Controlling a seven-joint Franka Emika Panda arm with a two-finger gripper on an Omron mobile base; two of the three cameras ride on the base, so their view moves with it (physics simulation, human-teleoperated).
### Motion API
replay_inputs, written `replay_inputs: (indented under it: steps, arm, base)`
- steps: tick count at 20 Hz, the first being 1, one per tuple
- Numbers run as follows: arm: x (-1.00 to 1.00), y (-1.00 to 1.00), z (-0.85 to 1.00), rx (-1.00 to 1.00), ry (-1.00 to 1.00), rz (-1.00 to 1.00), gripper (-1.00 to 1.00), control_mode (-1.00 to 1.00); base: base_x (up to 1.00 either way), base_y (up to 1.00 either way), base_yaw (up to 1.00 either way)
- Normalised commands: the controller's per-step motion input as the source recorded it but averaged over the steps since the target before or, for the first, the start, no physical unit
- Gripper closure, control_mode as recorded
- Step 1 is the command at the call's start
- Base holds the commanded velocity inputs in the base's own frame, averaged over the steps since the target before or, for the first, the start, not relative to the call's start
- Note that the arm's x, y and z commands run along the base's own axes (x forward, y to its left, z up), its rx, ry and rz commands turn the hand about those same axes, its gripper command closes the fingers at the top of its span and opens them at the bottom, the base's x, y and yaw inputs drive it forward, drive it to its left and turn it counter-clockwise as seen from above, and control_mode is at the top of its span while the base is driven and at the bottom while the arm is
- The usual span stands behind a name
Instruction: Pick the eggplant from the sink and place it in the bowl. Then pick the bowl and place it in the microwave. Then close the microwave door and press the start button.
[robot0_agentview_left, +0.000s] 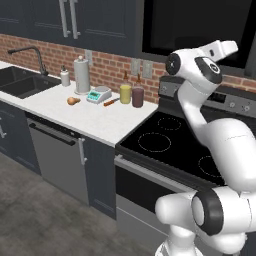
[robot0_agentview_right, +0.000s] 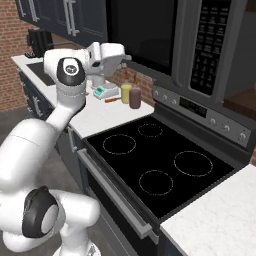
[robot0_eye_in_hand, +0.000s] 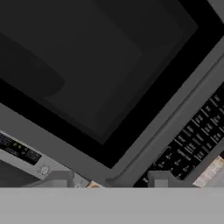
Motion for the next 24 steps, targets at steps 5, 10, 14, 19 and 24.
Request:
replay_inputs:
  steps: [5,10,14,19,24]
  arm:
    - [-0.73,0.0,0.0,0.25,-0.23,0.0,1.0,-1.0]
    - [-0.64,-0.04,0.0,0.01,-0.26,0.05,1.0,-1.0]
    - [-0.34,-0.03,0.0,0.0,-0.17,0.14,1.0,-1.0]
    - [-0.11,0.0,0.0,0.02,-0.12,0.22,1.0,-1.0]
    - [0.0,0.0,0.01,0.0,-0.06,0.14,1.0,-1.0]
  base:
    - [0.0,0.0,0.0]
    - [0.0,0.0,0.0]
    - [0.0,0.0,0.0]
    - [0.0,0.0,0.0]
    - [0.0,0.0,0.0]
